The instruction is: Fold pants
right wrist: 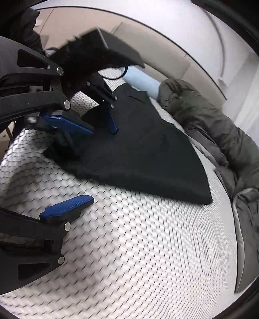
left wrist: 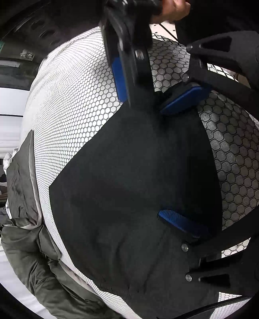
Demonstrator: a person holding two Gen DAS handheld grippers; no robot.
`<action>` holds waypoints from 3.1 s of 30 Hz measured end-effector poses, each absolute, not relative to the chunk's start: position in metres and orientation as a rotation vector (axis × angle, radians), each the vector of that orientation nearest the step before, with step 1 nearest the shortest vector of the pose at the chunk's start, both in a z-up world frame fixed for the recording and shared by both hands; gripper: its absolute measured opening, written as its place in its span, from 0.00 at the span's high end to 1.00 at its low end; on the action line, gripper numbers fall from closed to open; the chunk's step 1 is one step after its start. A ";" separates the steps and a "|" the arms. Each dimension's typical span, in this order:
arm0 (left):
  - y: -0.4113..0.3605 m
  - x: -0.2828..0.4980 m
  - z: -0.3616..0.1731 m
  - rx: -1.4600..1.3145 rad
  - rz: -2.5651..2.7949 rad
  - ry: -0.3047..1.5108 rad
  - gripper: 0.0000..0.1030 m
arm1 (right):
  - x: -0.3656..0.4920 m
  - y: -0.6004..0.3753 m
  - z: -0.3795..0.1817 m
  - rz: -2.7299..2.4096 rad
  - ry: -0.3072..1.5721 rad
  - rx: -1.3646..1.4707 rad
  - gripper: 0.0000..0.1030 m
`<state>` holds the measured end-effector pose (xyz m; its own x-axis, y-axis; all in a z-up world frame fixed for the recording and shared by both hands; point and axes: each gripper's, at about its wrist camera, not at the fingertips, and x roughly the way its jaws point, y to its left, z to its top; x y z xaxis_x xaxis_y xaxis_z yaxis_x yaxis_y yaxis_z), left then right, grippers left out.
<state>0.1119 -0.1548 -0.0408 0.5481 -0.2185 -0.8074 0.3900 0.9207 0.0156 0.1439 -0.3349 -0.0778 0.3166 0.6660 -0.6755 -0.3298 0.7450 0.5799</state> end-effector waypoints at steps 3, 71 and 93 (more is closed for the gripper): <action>-0.154 0.110 -0.043 0.214 -0.357 0.922 0.08 | 0.158 -0.330 -0.082 0.700 1.060 0.304 0.48; -0.028 0.174 -0.046 0.114 -0.313 0.891 0.49 | 0.181 -0.249 -0.084 0.509 0.951 -0.127 0.68; -0.008 0.220 -0.044 0.117 -0.224 0.923 0.50 | 0.222 -0.228 -0.086 0.455 0.984 -0.121 0.56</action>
<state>0.2198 -0.0083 -0.0435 0.5826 -0.1415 -0.8003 0.2412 0.9705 0.0040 0.2225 -0.2279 -0.0862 0.4685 0.3166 -0.8248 -0.4240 0.8996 0.1045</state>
